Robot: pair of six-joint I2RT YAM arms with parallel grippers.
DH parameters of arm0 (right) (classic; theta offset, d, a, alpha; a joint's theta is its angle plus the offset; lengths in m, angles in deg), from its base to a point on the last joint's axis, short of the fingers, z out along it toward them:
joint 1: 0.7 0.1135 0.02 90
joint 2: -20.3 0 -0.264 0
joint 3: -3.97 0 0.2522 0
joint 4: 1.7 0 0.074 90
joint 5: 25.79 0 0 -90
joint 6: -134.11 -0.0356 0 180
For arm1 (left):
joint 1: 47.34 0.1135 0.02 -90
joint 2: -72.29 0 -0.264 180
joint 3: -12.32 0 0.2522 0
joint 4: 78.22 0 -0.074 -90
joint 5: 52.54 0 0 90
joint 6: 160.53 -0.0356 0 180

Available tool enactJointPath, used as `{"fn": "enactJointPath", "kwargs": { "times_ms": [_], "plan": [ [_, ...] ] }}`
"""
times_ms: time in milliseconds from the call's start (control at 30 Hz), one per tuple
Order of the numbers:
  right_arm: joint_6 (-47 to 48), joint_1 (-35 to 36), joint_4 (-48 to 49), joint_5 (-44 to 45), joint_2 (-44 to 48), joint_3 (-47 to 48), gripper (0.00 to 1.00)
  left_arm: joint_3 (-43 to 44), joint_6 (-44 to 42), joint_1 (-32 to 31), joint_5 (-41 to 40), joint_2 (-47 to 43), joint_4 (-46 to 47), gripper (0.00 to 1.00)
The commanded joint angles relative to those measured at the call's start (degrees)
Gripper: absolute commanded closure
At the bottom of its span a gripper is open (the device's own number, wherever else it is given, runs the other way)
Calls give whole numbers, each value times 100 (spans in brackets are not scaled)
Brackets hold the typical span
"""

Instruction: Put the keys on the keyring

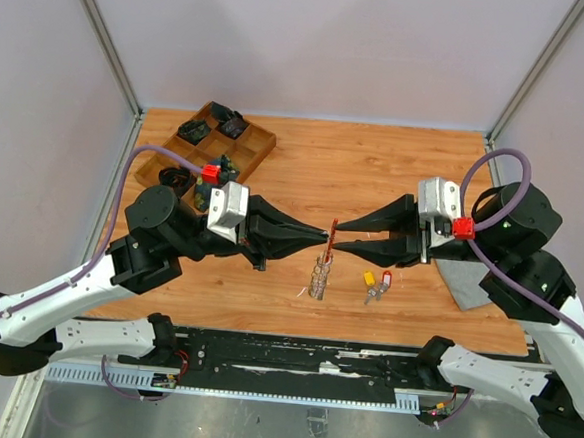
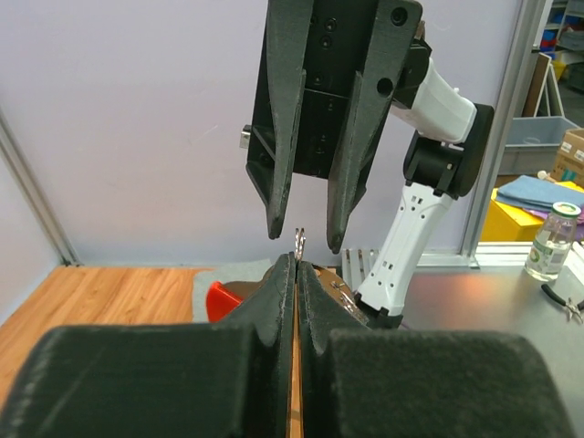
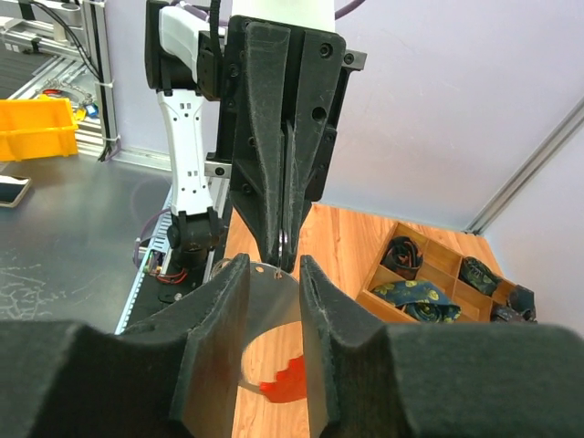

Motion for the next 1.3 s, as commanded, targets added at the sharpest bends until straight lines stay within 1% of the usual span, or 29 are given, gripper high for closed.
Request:
{"fn": "enactJointPath", "kwargs": {
  "times_ms": [0,267,333,433,467,533,633,733,867,1033,1267],
  "plan": [
    [-171,90,288,-217,-37,-50,72,58,-15,-44,44,-12,283,99],
    [-169,85,270,-218,-100,-128,78,93,-55,-44,70,-37,258,99],
    [-169,84,275,-225,-108,-116,83,88,-55,-46,73,-47,242,100],
    [-165,89,259,-282,-132,-84,96,85,-78,-44,64,-46,209,99],
    [-149,86,250,-288,-136,-72,99,85,-89,-47,57,-46,200,99],
    [-44,89,172,-238,-130,-27,99,80,-109,-43,45,-47,157,99],
    [316,84,-82,158,-47,61,99,101,-155,-45,-10,-60,30,93],
    [713,86,-76,507,110,-74,100,131,-233,-51,-146,-102,-114,88],
    [1444,92,-19,694,307,-304,100,167,-356,-39,-442,-176,-352,80],
    [2589,91,410,575,723,-961,100,368,-589,-45,-735,-134,-818,77],
    [4140,85,380,635,1035,-1399,100,792,-1007,-43,-920,181,-1371,73]
  ]
}}
